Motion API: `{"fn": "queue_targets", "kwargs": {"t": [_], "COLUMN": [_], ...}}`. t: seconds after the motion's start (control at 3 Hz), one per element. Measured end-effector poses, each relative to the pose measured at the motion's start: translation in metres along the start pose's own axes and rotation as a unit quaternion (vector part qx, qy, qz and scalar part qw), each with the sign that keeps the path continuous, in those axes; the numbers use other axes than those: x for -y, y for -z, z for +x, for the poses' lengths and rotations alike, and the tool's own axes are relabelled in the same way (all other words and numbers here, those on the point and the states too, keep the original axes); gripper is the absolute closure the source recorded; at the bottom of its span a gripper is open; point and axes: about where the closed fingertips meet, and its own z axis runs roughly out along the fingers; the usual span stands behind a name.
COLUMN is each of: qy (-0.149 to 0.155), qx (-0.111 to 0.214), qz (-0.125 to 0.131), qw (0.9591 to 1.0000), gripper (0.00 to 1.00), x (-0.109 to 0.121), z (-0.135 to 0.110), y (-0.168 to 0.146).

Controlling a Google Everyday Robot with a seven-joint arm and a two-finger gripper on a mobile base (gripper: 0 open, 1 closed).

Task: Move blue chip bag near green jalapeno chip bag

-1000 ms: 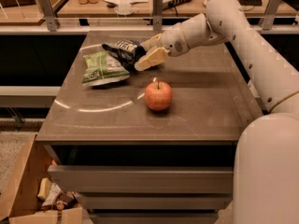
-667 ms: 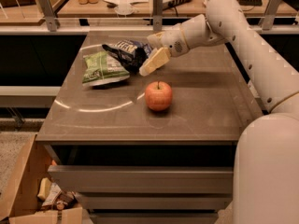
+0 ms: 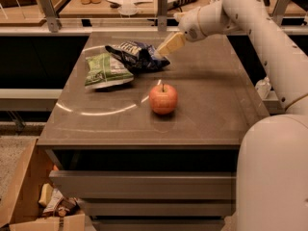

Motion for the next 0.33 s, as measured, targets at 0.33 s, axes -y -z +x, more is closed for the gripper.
{"fn": "queue_targets", "kwargs": {"t": [0.33], "qy": [0.024], "qx": [-0.043], "qz": [0.121], "qw": [0.9914], "gripper": [0.0], "x": [0.0643], "z": [0.0075], "y": [0.0236]}}
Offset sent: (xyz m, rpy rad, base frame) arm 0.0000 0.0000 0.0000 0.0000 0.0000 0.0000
